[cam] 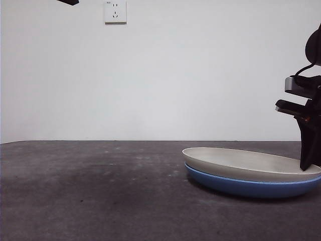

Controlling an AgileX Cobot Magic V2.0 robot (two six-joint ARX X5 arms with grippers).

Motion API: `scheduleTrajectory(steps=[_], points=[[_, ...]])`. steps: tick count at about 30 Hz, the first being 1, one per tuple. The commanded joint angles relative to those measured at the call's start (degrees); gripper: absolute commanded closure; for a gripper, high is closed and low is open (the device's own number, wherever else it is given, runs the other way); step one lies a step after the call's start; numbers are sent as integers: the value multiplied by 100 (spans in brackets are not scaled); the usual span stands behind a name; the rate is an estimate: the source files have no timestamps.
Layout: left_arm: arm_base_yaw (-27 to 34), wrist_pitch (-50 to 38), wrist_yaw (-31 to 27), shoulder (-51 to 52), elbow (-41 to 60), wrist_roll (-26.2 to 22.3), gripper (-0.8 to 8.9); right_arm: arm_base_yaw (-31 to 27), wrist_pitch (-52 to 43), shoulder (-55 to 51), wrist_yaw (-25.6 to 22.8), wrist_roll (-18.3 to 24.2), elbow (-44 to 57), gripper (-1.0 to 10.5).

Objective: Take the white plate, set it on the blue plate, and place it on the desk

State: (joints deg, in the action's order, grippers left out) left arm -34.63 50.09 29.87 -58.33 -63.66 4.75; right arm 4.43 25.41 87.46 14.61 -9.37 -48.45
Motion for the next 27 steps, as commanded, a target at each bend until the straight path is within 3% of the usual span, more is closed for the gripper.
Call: scheduleTrajectory(steps=[1,15,27], points=[[-42,-52,9,-31,-46,-114,502,15,-7,4,48,-46,-31,932],[-42,-170,9,-31,-46,-114,502,15,7,-713,243,-315,-33,932],[-42,-168,9,-31,-46,-109,502,33,-35,-1228,835,-533,-42,932]])
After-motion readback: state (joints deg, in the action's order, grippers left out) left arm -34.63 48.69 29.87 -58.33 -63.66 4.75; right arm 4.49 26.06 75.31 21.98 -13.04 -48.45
